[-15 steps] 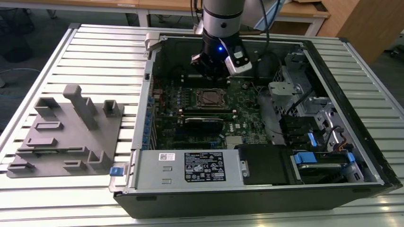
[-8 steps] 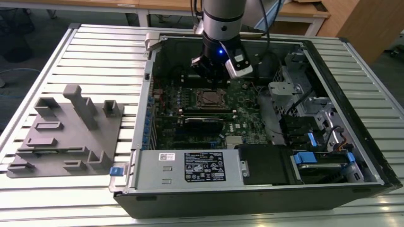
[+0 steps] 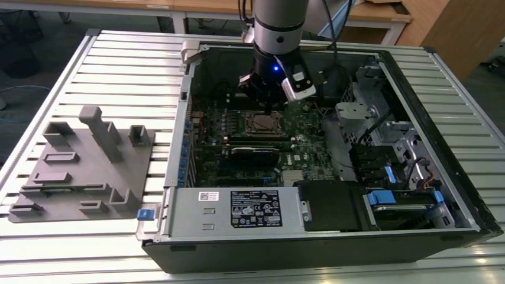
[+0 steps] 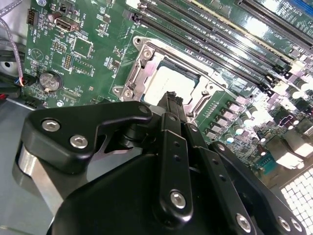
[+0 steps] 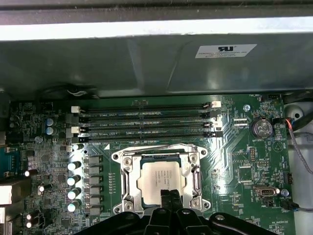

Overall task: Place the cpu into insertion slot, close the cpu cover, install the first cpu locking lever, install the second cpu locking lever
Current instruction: 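Install the second cpu locking lever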

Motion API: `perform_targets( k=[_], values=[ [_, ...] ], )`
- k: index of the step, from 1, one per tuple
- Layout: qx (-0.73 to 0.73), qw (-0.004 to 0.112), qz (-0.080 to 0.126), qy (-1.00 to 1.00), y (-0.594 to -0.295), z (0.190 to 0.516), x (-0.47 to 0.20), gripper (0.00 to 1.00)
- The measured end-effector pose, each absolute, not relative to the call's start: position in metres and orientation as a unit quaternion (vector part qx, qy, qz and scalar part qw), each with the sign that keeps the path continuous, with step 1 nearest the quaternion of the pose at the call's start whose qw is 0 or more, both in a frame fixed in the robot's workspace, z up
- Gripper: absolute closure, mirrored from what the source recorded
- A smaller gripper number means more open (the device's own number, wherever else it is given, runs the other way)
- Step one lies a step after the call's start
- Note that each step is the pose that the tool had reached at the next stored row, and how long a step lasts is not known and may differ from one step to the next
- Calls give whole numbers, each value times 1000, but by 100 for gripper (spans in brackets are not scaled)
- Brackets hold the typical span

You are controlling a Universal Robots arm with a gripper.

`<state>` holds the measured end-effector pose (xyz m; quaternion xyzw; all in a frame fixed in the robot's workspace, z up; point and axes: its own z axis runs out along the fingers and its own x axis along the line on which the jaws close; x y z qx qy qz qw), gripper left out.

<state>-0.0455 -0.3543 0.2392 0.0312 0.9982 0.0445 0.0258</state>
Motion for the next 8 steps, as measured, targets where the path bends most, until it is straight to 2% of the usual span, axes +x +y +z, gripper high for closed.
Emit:
perform_targets(
  k=[8],
  values=[
    [31,26,45,998,-356,239,-45,89]
  ],
)
